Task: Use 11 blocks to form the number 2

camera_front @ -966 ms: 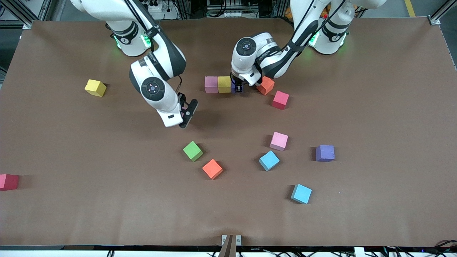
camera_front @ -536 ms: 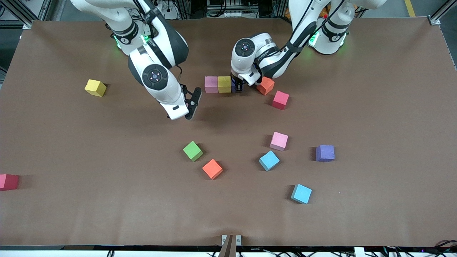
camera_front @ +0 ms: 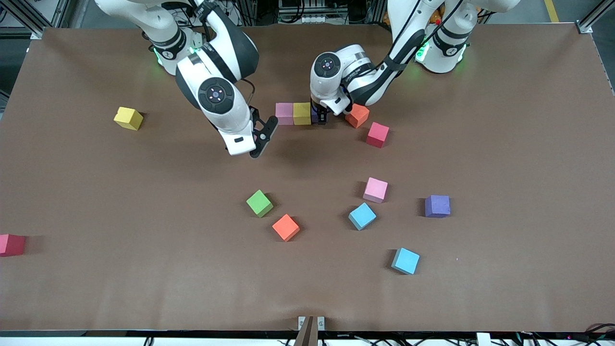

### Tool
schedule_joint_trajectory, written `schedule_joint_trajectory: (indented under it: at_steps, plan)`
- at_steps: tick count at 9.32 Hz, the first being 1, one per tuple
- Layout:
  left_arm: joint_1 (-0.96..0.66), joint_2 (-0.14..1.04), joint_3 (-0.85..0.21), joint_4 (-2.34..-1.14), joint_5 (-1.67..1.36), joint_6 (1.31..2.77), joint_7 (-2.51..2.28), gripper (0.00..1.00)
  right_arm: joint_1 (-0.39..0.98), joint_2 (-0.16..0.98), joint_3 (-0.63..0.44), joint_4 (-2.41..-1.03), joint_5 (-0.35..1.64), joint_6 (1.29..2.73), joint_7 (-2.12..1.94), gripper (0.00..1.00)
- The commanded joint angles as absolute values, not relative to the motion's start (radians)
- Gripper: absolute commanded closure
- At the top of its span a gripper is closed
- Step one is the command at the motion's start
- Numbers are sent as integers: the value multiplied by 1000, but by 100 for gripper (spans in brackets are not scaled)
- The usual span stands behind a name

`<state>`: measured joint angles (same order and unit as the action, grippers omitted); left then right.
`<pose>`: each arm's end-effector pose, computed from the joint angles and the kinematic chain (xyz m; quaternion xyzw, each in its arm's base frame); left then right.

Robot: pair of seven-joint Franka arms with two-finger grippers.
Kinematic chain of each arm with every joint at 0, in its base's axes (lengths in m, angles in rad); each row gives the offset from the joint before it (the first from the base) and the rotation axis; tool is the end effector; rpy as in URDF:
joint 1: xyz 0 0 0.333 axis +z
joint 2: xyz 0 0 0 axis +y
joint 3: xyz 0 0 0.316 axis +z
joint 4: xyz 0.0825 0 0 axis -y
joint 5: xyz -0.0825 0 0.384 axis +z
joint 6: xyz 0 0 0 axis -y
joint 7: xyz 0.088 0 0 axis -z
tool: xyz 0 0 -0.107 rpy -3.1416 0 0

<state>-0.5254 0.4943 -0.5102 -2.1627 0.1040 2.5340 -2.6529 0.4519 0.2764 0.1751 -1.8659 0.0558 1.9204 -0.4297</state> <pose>0.2794 -0.4838 0.1882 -0.7027 -0.7054 0.0787 0.0495 0.4828 0.3486 0.3551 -0.8639 -0.4892 0.1131 0.0380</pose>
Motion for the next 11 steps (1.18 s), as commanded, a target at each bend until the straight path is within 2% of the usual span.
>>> schedule_joint_trajectory:
  at_steps: [1, 7, 9, 11]
  plan:
    - [-531, 450, -508, -2155, 124, 2470, -2680, 25, 440, 302, 183, -1853, 38, 1939, -396, 100]
    - [-528, 358, -526, -2151, 110, 2361, -2680, 25, 440, 319, 183, -1856, 49, 1967, -166, 100]
    - [-517, 304, -567, -2151, 97, 2298, -2683, 25, 440, 324, 183, -1856, 49, 1979, -71, 100]
    - [-494, 275, -565, -2129, 97, 2228, -2652, 25, 440, 333, 183, -1856, 54, 1996, -45, 100]
